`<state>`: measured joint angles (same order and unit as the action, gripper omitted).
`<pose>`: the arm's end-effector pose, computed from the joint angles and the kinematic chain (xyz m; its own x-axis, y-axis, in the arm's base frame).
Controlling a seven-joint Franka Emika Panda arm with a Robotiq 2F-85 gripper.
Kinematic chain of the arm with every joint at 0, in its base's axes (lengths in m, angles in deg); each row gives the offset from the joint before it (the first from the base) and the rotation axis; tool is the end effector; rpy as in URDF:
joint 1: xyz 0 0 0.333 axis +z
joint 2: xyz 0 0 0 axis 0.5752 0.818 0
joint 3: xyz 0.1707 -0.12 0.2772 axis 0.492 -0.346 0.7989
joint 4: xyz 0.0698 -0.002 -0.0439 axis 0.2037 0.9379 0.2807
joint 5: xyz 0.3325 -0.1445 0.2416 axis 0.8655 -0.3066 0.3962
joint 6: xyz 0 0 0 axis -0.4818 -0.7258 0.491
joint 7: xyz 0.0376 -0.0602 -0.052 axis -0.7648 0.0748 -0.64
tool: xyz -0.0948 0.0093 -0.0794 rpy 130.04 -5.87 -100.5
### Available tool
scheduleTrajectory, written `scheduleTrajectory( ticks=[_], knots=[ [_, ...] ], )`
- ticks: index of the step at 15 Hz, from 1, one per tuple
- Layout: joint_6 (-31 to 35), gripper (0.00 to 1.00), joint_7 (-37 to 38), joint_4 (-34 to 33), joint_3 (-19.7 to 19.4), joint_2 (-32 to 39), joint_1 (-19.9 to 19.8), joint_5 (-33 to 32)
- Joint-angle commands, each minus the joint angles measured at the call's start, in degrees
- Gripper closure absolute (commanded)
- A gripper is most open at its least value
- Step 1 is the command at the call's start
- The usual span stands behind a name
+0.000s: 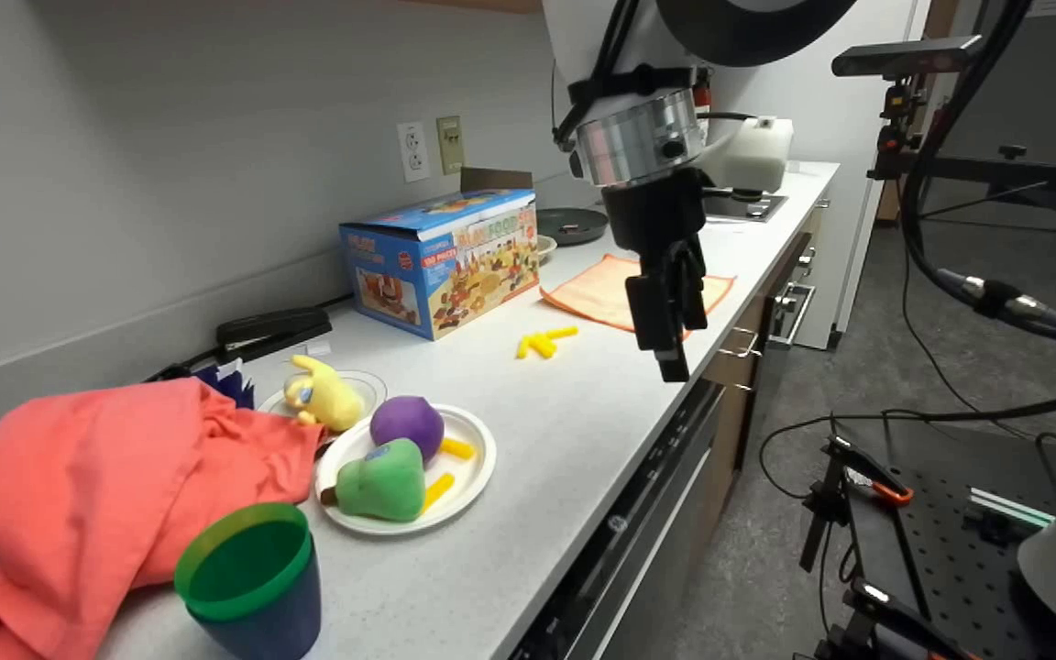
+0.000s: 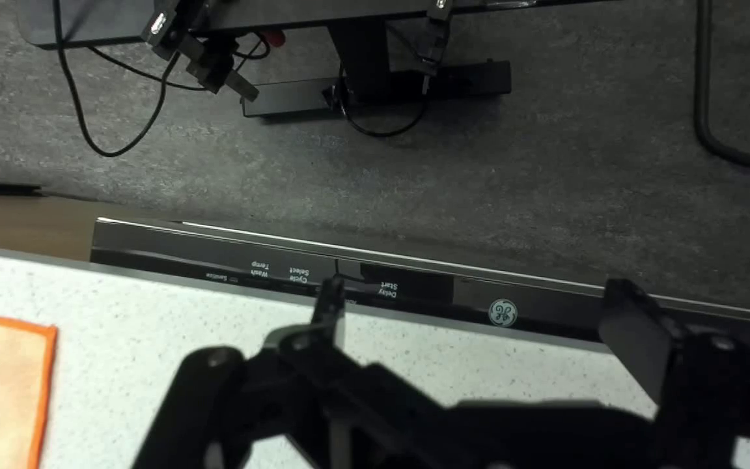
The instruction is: Use the peach towel to wipe the countertop
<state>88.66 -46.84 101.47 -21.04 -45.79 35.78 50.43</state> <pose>0.4742 0.0625 0.3696 0.9614 -0.0763 -0.2644 -0.0609 -0.9960 0.0659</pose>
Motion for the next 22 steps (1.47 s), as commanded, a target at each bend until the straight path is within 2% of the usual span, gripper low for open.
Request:
scheduleTrajectory(
  ticks=[1, 6, 10, 15, 17, 18, 22],
  knots=[
    [-0.08, 0.0, 0.09, -0.06, -0.88, 0.03, 0.89, -0.13],
    [4.97, 0.0, 1.08, 0.18, -4.09, 0.46, -1.15, 1.55],
    [9.01, 0.0, 2.43, -0.72, -9.22, 1.49, -4.67, 2.21],
    [13.51, 0.0, 6.55, -4.83, -13.87, 7.07, -8.59, 2.54],
    [12.46, 0.0, 7.48, -5.9, -14.41, 8.32, -8.77, 3.58],
    [13.15, 0.0, 5.81, -3.36, -14.37, 5.89, -8.72, 1.8],
    [13.14, 0.0, 6.78, -4.6, -14.56, 7.76, -8.75, 2.55]
  ],
)
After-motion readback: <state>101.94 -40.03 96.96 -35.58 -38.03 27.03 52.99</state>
